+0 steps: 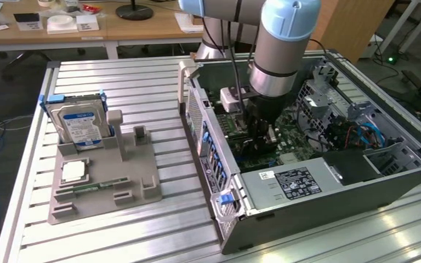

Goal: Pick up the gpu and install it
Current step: 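Press down on the gpu until it lock into place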

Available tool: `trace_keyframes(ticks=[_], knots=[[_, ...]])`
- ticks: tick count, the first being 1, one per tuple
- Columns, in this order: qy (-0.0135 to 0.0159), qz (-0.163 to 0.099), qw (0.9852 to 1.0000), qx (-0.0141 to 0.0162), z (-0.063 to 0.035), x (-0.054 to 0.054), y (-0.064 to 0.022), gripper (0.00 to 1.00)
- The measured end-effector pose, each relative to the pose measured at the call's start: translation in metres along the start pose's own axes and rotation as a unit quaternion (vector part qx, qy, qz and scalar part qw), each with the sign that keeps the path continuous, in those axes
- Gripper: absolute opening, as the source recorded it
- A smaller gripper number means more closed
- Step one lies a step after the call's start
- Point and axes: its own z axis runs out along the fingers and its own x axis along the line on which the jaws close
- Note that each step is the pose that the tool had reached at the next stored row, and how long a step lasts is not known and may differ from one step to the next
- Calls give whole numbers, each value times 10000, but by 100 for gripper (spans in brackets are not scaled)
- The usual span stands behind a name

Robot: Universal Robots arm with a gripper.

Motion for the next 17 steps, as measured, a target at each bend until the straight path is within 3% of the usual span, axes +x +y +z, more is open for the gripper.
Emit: trace_keyframes(ticks=[11, 17], knots=[[0, 0, 10000, 26, -276, -5, -18, 35], [-1, 0, 10000, 28, -287, -6, -19, 35]])
